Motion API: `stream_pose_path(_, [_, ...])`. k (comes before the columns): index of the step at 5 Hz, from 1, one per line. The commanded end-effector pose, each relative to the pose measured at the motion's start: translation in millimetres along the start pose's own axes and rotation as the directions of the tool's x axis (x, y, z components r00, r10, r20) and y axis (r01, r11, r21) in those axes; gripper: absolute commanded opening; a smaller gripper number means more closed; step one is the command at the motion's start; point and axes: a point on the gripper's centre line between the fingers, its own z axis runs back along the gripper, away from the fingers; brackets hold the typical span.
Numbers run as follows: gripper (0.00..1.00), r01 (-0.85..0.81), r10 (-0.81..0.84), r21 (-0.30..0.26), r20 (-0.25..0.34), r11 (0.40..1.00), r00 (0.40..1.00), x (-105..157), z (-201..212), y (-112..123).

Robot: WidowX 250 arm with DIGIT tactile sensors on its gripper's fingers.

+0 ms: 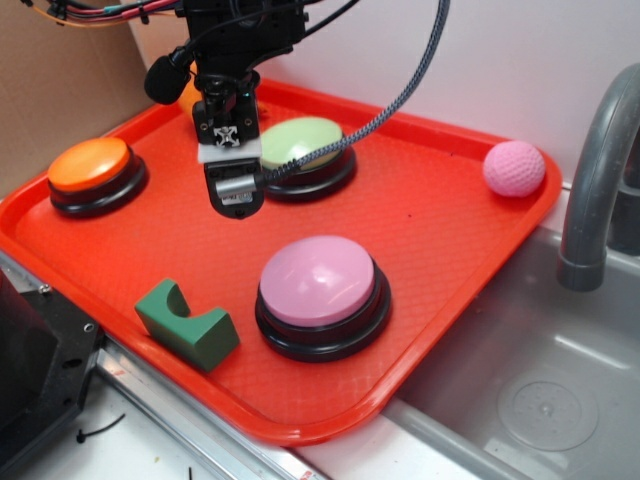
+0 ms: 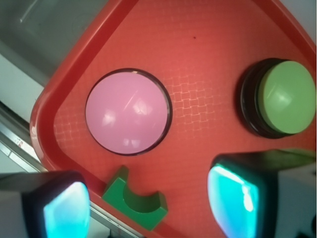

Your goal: Push the pink button.

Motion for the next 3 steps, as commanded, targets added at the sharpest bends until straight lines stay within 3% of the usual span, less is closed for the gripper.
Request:
stream_pose_path(1, [1.00, -0.062, 0.062, -0.004, 0.085, 0.998, 0.994, -6.6, 33.8, -7.1])
stream_pose_path(3, [1.00, -0.175, 0.172, 0.017, 0.100, 0.985, 0.980, -26.3, 52.2, -1.9])
